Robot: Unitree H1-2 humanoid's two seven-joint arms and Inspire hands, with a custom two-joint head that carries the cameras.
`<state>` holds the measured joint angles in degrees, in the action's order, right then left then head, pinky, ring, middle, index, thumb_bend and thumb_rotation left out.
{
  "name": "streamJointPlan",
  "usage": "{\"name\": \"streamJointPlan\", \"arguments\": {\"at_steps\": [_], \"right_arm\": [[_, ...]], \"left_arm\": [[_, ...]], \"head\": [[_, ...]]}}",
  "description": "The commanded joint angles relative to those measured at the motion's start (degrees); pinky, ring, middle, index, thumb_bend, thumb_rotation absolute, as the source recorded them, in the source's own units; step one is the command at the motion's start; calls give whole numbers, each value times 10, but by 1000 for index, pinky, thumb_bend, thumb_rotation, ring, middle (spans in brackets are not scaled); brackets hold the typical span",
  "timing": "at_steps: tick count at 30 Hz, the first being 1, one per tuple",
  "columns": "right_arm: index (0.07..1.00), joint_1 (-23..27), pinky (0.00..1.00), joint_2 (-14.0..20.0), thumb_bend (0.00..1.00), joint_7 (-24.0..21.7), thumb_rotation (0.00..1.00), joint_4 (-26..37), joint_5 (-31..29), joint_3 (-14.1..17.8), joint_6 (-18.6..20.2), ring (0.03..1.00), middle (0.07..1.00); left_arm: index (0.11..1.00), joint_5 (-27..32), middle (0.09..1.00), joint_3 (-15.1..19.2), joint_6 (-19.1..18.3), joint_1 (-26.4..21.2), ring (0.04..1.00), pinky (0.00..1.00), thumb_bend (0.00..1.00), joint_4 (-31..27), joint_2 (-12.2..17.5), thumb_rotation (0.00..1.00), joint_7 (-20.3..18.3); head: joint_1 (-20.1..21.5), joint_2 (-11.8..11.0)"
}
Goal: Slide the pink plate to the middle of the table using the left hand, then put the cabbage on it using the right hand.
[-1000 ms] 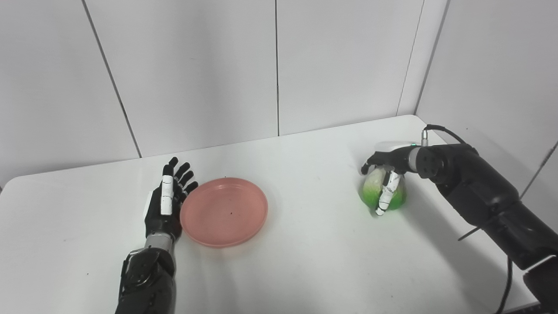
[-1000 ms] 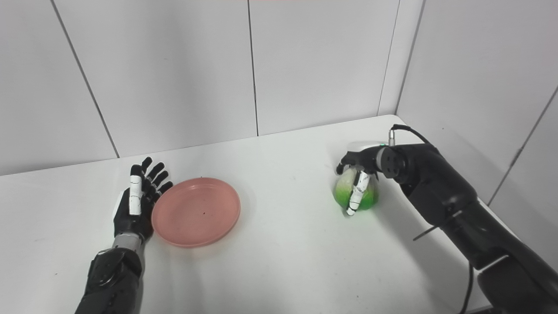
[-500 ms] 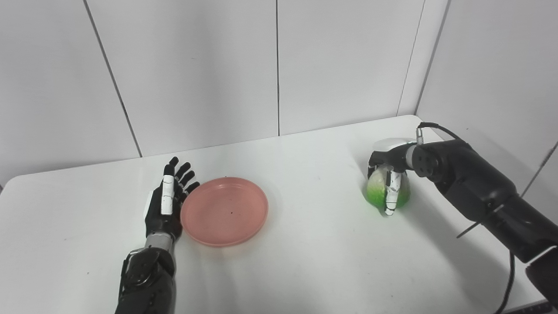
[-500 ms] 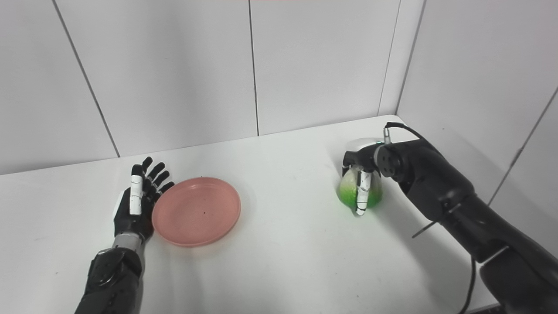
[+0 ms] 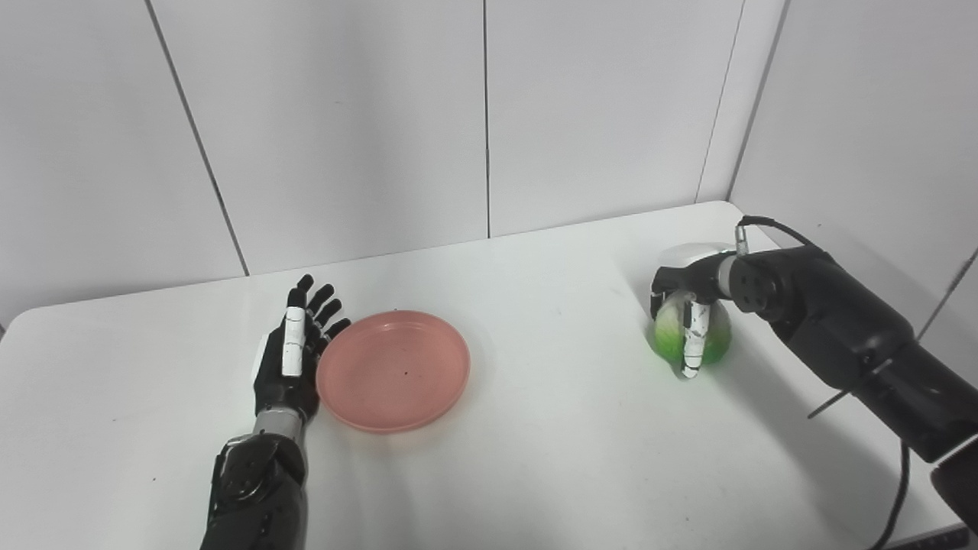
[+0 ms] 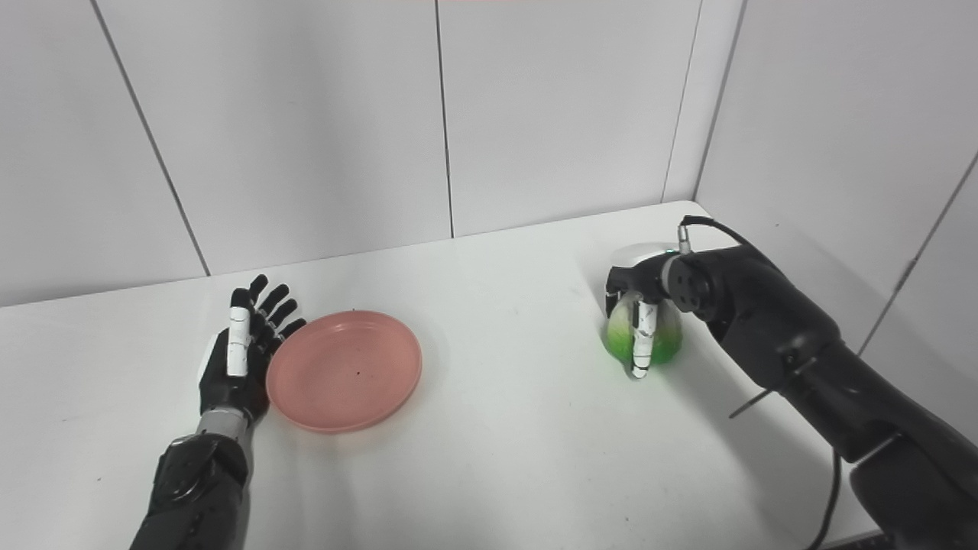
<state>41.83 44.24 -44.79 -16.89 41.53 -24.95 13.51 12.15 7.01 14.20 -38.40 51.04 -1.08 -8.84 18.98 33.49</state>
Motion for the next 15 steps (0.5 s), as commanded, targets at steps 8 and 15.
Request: {"name": "streamJointPlan", "arguments": {"at_steps": [8,15], "right_arm": [[477,52,354,14,517,-54,0,96,-20,17,-5,421,521],[509,100,327,10,517,-66,0,146,-17,17,-30,410,511]], "left_arm": [[954,-2,925,-2,-16,-9,904,827,1000,22,0,874,1],[946,-1,920,-1,-17,-10,894,824,1000,22,-4,871,4]], "head": [[-1,-2],[-2,-3]]}}
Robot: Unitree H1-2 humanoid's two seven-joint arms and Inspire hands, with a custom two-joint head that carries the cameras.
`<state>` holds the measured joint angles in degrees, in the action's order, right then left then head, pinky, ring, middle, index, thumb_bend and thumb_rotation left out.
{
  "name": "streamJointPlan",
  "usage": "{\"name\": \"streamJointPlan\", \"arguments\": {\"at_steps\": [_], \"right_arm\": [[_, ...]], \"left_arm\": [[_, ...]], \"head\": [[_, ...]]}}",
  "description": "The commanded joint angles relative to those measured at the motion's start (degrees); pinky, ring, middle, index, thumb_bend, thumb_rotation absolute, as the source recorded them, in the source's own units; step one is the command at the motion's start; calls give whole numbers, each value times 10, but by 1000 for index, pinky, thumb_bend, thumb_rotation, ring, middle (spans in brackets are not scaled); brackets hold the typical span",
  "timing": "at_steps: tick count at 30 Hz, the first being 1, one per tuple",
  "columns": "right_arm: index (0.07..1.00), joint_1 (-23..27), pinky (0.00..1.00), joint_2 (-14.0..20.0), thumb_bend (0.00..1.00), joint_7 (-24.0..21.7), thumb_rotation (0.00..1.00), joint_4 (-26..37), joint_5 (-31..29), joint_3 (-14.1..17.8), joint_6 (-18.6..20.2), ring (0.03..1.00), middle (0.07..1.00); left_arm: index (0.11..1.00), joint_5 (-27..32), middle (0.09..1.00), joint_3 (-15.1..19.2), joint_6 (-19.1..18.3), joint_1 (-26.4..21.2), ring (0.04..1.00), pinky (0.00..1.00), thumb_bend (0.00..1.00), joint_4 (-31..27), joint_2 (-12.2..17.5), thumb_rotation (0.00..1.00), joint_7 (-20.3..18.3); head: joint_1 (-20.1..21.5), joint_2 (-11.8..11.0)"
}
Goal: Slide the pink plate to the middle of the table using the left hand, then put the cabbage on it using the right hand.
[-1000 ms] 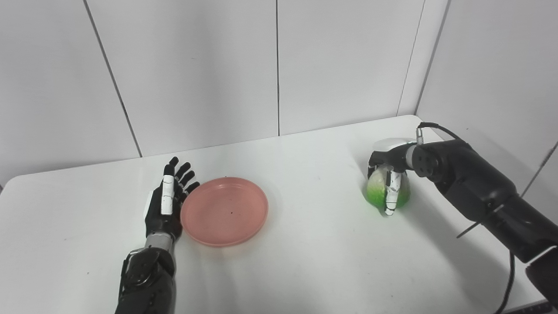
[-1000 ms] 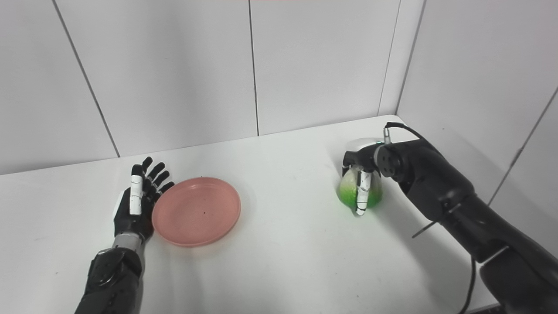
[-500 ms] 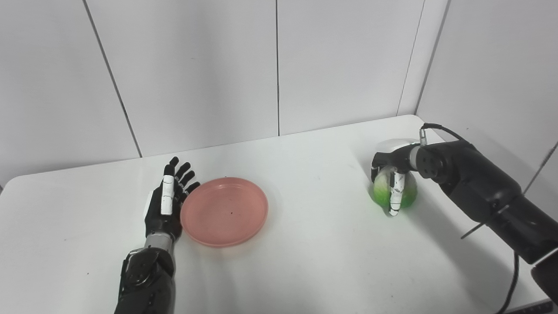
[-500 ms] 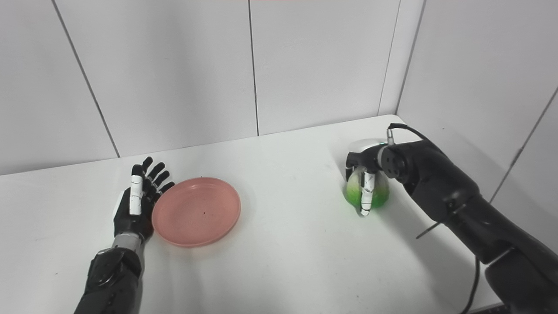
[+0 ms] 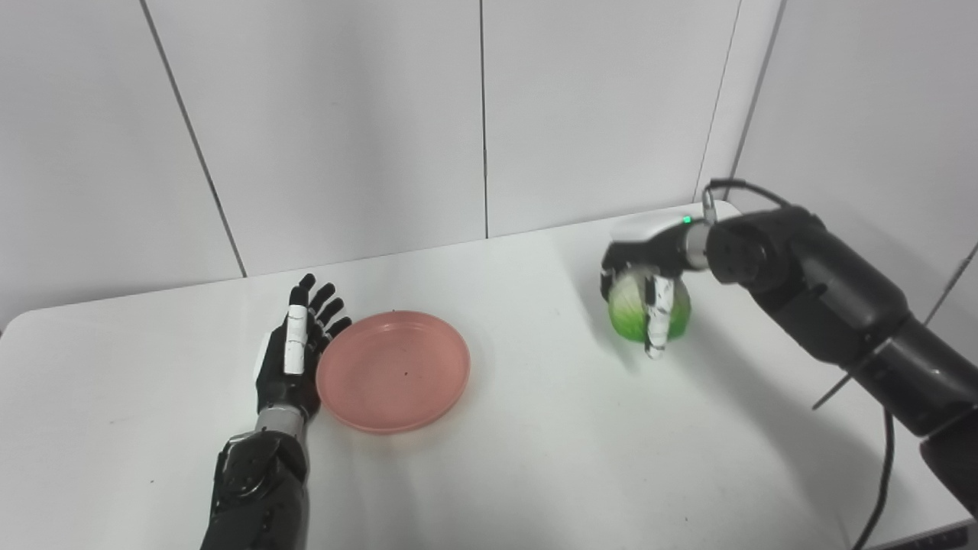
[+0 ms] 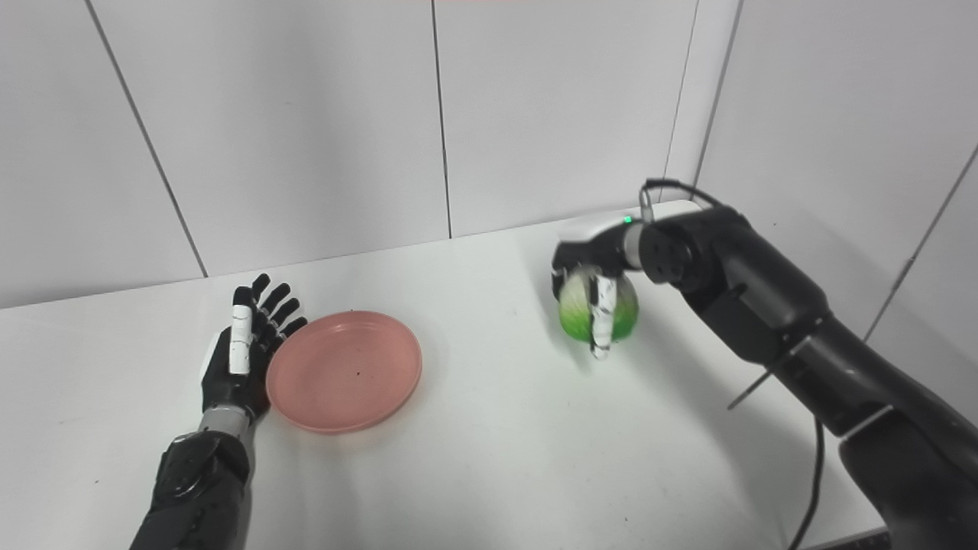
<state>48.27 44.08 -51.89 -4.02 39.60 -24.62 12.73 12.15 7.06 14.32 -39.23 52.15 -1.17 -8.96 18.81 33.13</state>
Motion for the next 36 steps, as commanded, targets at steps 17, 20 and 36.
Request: {"name": "streamJointPlan", "arguments": {"at_steps": [17,20,36], "right_arm": [[465,99,395,-65,519,-16,0,68,-13,-4,-65,454,520],[468,108,393,-88,519,-9,0,65,-10,-8,-69,452,518],[521,171,313,-225,517,52,0,-58,4,-28,-91,399,485]], "left_arm": [[964,-4,942,-3,-8,3,910,886,978,11,-28,887,16],[969,-9,942,-6,-4,1,914,891,967,15,-39,891,26],[984,-24,938,-11,14,4,900,834,989,29,-61,903,53]], "head": [[-71,-3],[-104,-6],[-192,-19]]}}
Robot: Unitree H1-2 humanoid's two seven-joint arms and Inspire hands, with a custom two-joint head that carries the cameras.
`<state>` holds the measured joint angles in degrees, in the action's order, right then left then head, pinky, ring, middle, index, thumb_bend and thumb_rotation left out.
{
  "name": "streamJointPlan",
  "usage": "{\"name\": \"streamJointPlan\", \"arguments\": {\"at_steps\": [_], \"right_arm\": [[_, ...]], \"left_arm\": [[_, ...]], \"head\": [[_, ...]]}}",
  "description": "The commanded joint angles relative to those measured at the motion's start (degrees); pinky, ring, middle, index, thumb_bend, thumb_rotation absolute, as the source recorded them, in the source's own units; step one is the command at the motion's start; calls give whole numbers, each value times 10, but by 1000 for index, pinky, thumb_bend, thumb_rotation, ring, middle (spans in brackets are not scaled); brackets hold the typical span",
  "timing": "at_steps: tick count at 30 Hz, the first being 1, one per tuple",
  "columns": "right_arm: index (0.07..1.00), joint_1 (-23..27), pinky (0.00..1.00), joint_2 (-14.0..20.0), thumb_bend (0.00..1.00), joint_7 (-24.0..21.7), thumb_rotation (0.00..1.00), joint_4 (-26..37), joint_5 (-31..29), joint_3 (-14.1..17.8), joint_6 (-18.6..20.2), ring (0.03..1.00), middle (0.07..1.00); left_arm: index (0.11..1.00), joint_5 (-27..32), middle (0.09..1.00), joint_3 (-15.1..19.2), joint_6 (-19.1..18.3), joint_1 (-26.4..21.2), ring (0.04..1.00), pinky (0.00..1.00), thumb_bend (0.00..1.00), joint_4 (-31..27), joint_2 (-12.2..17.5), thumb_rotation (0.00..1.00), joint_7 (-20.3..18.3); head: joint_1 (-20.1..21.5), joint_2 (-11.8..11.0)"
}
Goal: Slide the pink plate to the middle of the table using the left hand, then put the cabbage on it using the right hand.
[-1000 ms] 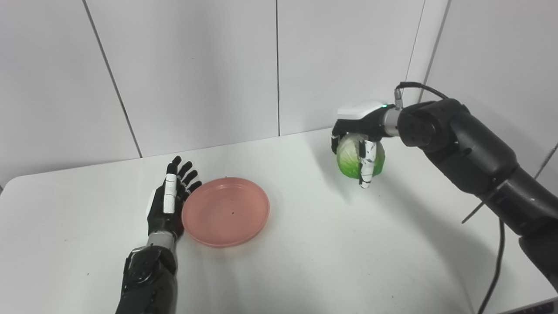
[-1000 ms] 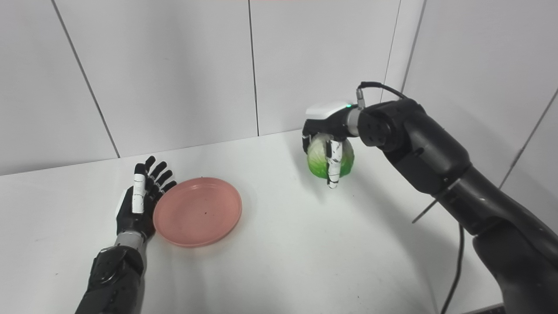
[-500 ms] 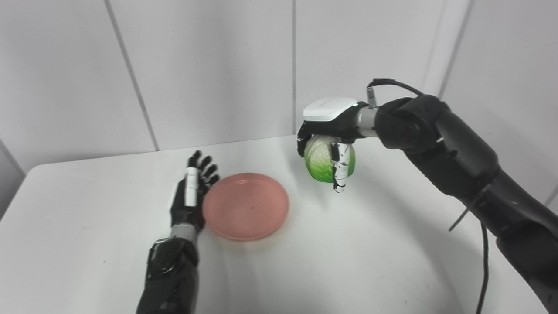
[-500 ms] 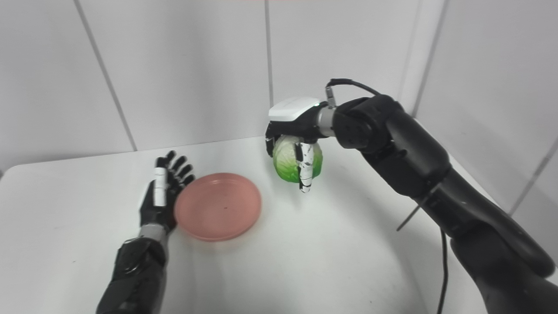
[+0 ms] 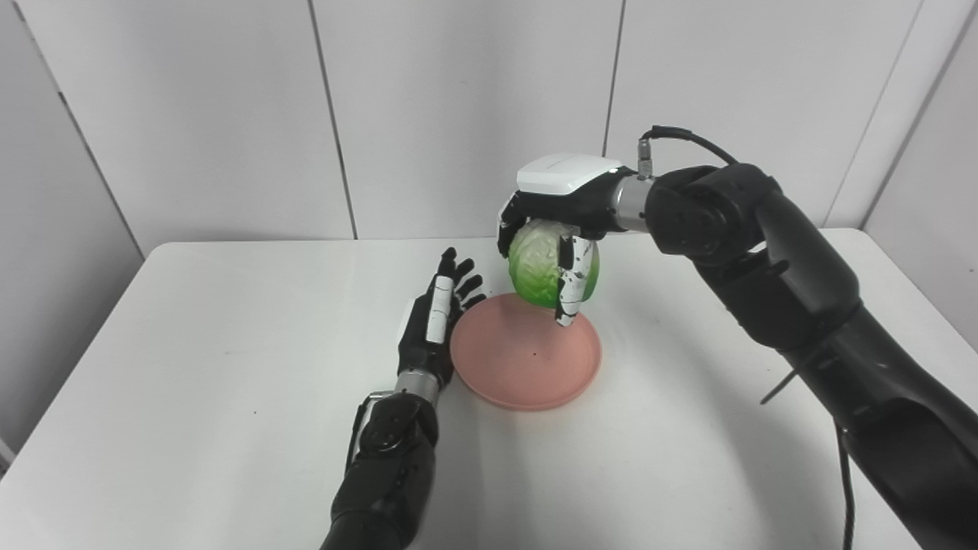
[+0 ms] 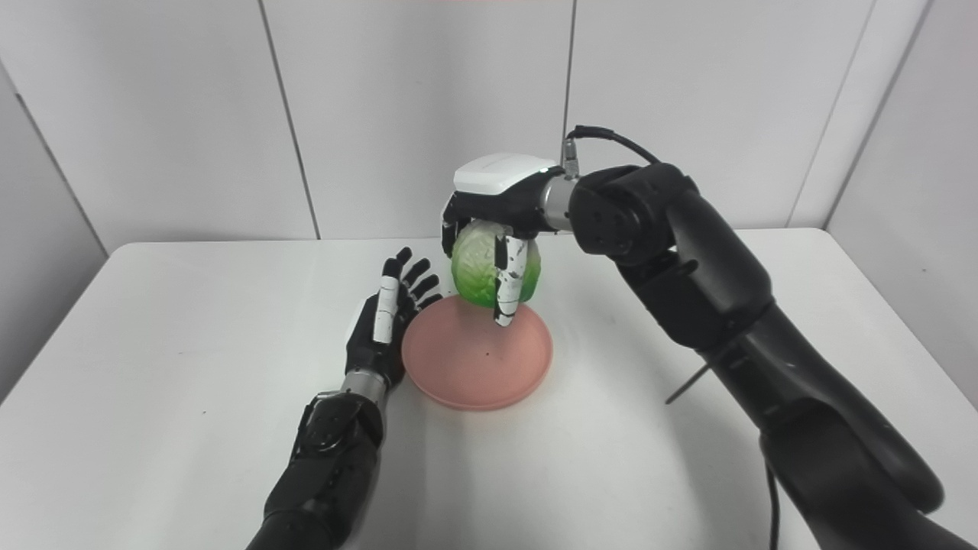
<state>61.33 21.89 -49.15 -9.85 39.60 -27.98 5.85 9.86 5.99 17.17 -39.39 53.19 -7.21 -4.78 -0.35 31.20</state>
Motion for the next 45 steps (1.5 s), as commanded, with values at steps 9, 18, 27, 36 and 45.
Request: {"name": "streamJointPlan", "arguments": {"at_steps": [9,18,27,36,45], "right_arm": [[491,28,383,-52,519,98,0,-94,21,-20,-47,439,501],[468,25,395,-54,518,124,0,-143,40,-36,-53,444,523],[446,12,435,-58,517,145,0,-164,72,-63,-52,470,533],[446,-15,446,-63,517,145,0,-161,72,-59,-34,478,527],[467,-32,488,-58,524,146,0,-152,79,-62,-46,559,511]], "left_arm": [[987,-7,942,-2,-16,20,909,837,981,-3,9,913,11],[984,-8,935,-6,-24,25,893,793,995,-12,14,917,16],[983,1,941,-5,-34,27,927,831,1000,-22,10,893,11],[979,3,947,-5,-30,27,923,852,991,-20,11,899,10],[987,5,948,-2,-42,30,920,852,990,-33,12,892,10]], "head": [[-6,2],[4,5],[15,8],[17,12],[17,15]]}}
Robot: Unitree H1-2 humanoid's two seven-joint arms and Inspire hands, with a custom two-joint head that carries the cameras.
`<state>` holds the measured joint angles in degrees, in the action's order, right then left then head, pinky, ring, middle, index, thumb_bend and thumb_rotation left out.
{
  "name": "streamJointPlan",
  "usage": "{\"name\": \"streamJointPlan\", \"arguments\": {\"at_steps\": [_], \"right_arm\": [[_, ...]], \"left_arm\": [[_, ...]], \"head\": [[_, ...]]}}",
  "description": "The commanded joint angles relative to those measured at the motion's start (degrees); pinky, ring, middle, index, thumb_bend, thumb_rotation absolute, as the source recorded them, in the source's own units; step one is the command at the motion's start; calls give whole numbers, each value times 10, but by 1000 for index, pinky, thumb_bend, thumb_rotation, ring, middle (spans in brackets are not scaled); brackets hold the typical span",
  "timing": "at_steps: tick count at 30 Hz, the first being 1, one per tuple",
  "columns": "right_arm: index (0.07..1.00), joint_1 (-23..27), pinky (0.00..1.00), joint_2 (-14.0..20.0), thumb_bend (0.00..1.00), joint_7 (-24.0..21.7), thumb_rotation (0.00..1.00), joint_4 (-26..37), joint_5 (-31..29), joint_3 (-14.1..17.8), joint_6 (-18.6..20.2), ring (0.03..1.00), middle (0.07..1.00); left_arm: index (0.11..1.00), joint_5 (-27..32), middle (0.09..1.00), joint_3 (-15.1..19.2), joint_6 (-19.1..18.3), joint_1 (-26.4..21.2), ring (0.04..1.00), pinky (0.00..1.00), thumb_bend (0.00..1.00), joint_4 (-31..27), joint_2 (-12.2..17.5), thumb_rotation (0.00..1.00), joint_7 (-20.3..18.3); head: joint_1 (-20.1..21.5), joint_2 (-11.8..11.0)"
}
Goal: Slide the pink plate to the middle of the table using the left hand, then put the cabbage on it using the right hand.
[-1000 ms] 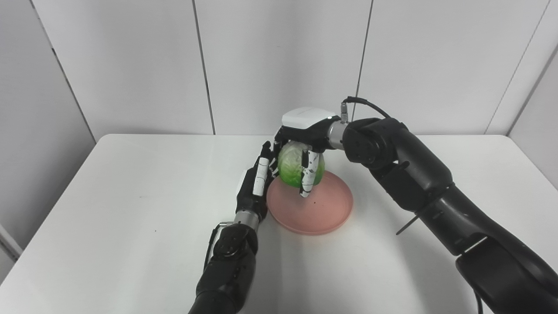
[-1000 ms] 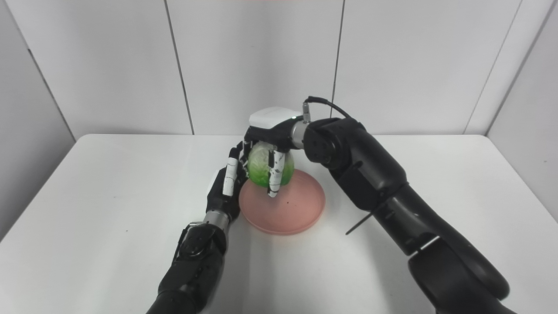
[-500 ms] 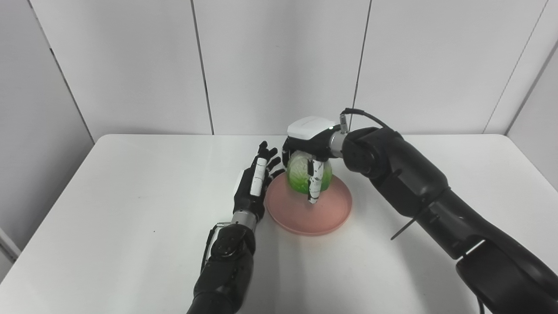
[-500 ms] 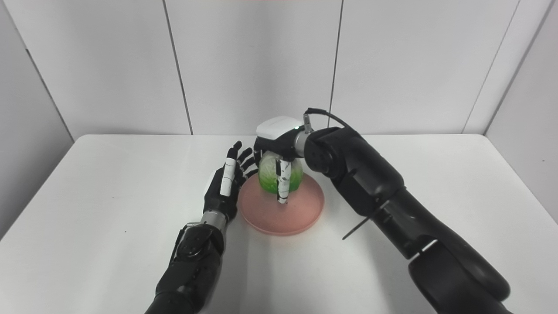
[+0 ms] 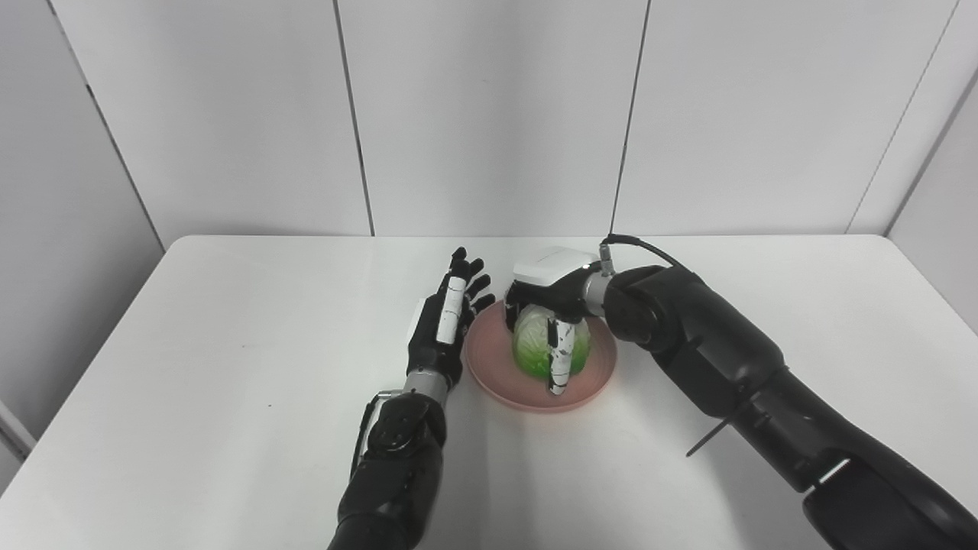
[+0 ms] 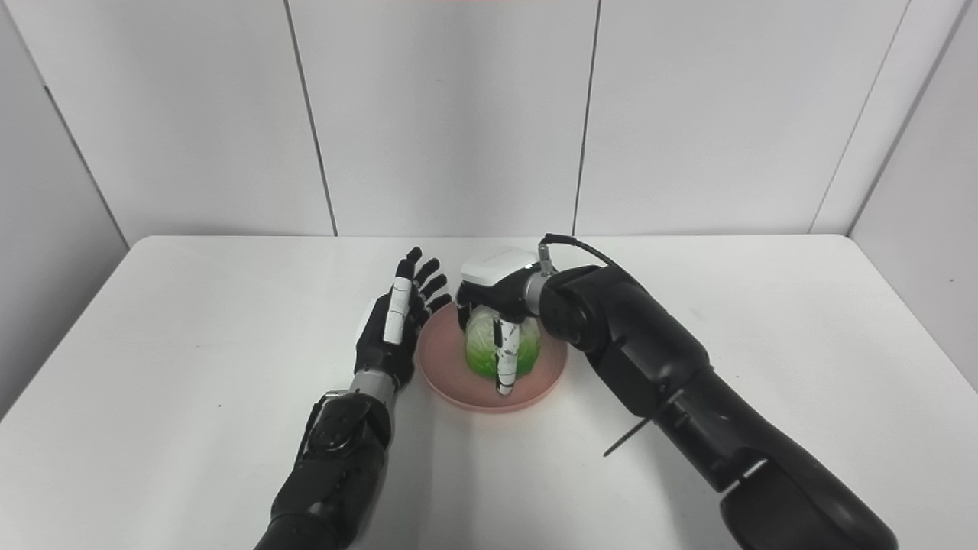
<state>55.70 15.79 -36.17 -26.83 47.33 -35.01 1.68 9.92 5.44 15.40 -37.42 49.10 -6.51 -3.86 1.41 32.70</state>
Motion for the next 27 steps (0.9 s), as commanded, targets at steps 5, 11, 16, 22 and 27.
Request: {"name": "streamJointPlan", "arguments": {"at_steps": [5,11,16,22,27], "right_arm": [[608,16,670,12,890,11,219,36,-2,12,-6,813,804],[794,18,745,21,1000,-32,421,48,-34,25,1,908,914],[838,25,943,32,1000,-48,495,54,-46,29,-2,943,940],[848,42,1000,52,1000,-79,567,75,-47,28,-8,963,945],[858,50,1000,72,1000,-102,603,120,-44,38,7,966,953]], "left_arm": [[981,10,950,7,-29,11,931,889,983,6,4,884,-3],[986,3,958,6,-30,12,956,889,996,6,7,893,-5],[987,1,956,5,-30,12,945,891,982,6,9,900,-8],[977,7,953,9,-29,11,951,919,976,7,11,894,-11],[967,5,949,11,-27,11,940,862,971,6,13,898,-12]], "head": [[0,3],[2,3],[2,3],[8,4],[13,3]]}}
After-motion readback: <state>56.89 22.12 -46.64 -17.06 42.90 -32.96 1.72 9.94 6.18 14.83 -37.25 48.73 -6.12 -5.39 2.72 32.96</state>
